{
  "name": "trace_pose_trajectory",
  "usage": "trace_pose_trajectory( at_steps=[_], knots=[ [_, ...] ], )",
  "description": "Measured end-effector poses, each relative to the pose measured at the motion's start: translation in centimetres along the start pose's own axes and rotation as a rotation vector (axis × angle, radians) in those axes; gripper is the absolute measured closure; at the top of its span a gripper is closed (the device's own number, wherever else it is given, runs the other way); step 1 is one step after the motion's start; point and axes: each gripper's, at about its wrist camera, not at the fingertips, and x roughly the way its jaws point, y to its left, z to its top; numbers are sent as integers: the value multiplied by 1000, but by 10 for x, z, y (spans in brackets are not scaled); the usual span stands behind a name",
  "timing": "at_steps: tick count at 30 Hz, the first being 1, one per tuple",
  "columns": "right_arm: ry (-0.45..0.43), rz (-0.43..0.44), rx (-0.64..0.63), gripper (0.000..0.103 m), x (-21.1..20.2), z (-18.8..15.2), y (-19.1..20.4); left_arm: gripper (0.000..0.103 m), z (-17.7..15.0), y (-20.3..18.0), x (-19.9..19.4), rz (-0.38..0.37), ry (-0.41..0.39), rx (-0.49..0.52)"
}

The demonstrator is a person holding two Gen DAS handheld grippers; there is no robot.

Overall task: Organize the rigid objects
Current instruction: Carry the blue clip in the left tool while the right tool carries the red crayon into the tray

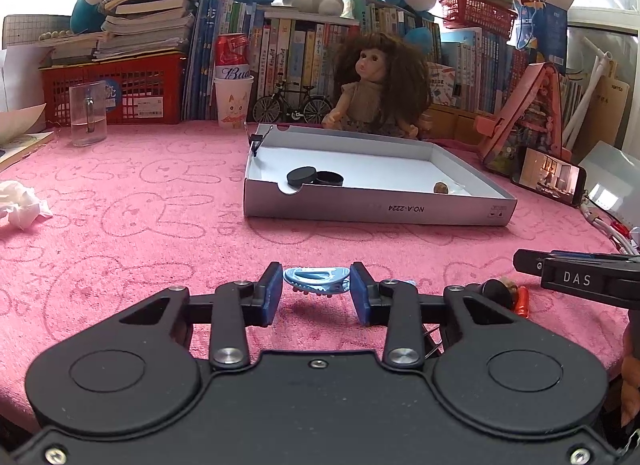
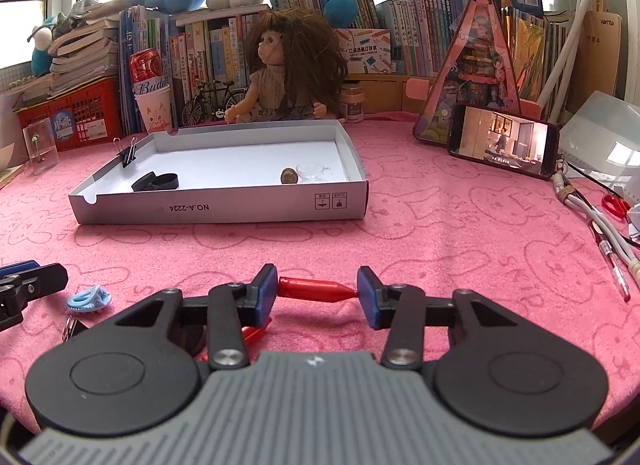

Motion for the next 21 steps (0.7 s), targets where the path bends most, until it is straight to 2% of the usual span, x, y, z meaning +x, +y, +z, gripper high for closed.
trace_pose_trajectory(
  at_steps=[9, 21],
  knots=[
    [-22, 5, -8, 55, 2, 8, 0, 69, 11, -4, 3, -4, -16, 9],
    [-62, 30, 22, 55, 21, 38, -6, 69, 53, -10, 27, -58, -28, -6]
  ],
)
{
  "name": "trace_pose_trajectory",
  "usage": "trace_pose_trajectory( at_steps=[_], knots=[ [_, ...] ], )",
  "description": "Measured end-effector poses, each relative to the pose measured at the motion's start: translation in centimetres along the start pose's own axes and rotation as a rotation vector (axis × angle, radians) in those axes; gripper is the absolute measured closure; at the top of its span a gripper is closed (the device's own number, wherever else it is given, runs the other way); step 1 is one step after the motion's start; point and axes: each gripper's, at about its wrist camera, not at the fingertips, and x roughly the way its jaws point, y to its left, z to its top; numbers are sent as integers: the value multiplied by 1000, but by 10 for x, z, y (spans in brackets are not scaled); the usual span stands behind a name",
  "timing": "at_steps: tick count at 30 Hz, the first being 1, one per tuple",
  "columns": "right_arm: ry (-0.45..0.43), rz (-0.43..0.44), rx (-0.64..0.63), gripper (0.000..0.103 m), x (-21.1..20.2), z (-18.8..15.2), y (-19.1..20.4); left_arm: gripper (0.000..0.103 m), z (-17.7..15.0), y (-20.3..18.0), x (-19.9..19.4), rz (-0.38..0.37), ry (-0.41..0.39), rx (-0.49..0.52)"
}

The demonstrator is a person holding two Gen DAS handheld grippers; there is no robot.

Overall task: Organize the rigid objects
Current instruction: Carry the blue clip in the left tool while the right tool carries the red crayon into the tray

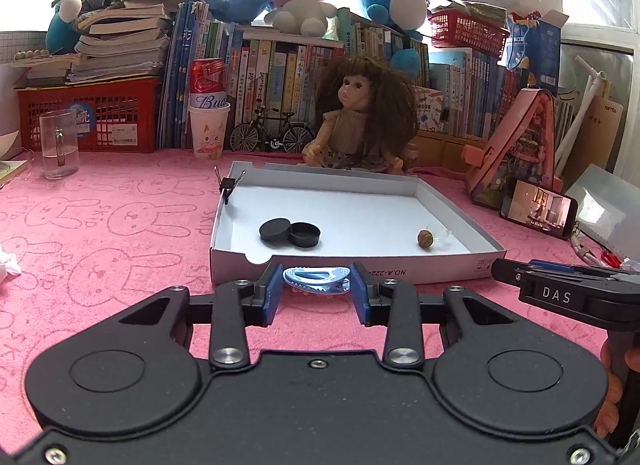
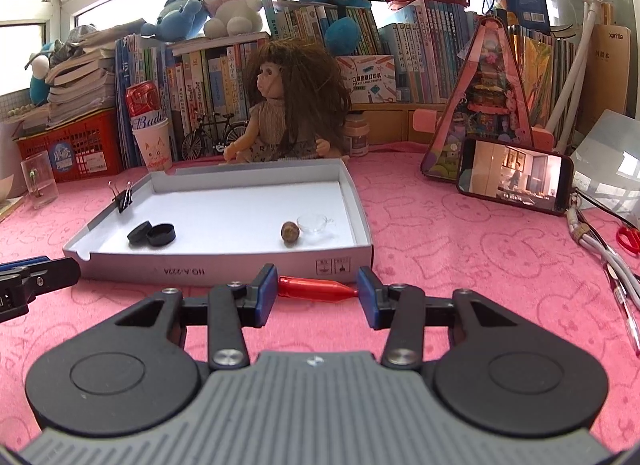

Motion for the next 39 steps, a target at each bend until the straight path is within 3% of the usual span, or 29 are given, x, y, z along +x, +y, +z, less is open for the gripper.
trace_pose_trajectory(
  at_steps=[18, 39],
  knots=[
    [29, 128, 90, 55, 46, 30, -1, 69, 35, -5, 67, -56, 54, -63],
    [155, 116, 62, 55, 109, 41, 2, 69, 37, -8, 144, 7, 171, -64]
  ],
)
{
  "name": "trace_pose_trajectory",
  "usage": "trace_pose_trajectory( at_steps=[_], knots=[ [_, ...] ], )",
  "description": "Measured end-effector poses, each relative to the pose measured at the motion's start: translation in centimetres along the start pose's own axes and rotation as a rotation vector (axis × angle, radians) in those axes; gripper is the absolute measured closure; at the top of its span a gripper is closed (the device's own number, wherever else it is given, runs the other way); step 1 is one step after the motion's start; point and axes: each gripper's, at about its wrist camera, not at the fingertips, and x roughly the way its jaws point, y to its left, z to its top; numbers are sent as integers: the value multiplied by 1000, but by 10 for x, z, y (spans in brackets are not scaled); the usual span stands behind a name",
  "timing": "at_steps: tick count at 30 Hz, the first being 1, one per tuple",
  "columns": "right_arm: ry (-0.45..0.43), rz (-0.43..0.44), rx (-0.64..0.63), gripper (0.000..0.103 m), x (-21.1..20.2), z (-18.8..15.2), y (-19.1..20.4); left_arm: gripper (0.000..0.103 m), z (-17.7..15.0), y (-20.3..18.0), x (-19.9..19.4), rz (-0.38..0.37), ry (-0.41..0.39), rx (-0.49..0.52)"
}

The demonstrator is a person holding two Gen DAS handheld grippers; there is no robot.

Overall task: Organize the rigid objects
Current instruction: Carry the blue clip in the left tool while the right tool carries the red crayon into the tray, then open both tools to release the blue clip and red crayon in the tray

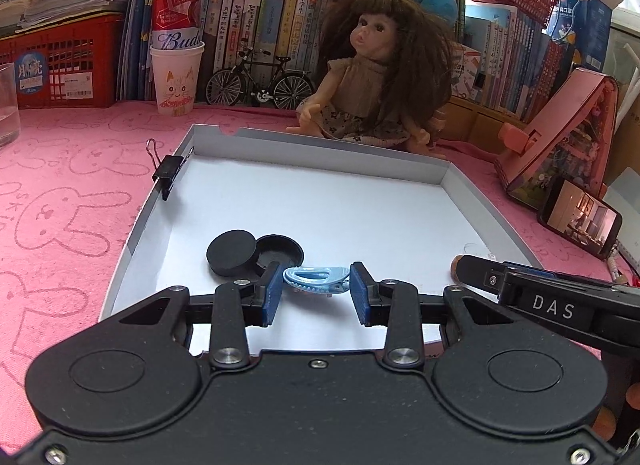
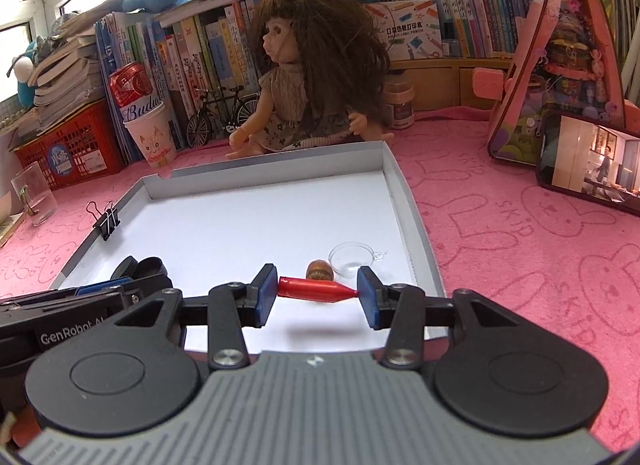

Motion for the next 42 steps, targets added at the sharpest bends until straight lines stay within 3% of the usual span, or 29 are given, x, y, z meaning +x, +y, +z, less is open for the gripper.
trace_pose_trajectory(
  at_steps=[14, 15, 16, 27, 42],
  knots=[
    [-9, 7, -1, 50, 7, 3, 0, 68, 8, -3, 11, 26, -4, 21],
    [-14, 9, 1, 49, 6, 4, 0, 65, 8, -3, 10, 27, -8, 21],
    [-19, 12, 3, 40, 5, 4, 0, 63, 8, -4, 9, 26, -12, 20],
    [-82, 25, -11, 23, -22, 4, 0, 27, 7, -5, -24, 8, -65, 45],
    [-141, 43, -59, 14, -60, -10, -2, 18, -13, -6, -77, -59, -106, 82]
  ],
)
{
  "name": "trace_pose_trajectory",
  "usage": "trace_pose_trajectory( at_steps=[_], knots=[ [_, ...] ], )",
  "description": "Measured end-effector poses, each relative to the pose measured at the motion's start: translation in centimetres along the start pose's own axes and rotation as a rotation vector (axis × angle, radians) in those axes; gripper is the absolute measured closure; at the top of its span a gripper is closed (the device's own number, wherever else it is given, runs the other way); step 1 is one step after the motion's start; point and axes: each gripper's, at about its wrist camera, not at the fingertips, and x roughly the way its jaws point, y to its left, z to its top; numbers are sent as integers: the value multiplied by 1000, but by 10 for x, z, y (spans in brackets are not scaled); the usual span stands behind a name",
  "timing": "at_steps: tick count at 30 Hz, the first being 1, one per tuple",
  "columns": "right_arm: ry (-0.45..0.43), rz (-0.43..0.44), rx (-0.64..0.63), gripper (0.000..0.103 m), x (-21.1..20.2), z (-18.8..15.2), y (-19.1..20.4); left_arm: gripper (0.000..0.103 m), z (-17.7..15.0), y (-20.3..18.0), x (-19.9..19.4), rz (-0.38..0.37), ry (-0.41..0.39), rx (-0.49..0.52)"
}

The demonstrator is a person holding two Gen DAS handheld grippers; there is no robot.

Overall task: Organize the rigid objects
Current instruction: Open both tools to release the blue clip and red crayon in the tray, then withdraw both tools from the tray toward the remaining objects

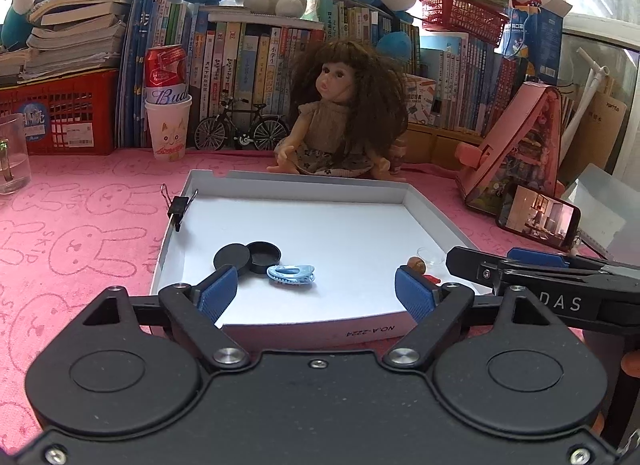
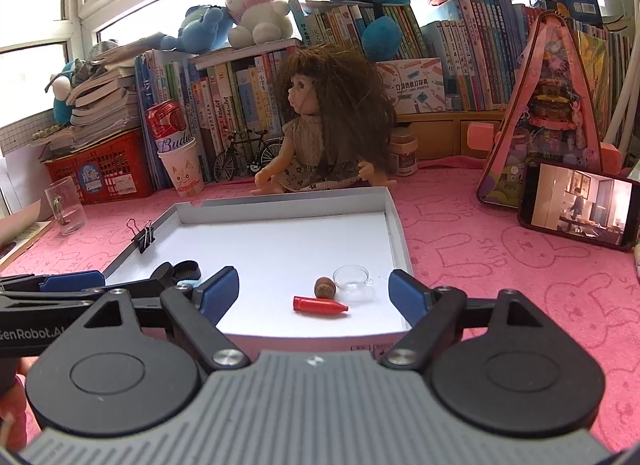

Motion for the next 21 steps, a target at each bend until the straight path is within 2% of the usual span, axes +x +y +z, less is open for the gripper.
trace_pose_trajectory(
  at_steps=[21],
  knots=[
    [-10, 32, -81, 5, -38, -37, 10, 16, -44, -5, -50, -36, -22, 30]
  ],
)
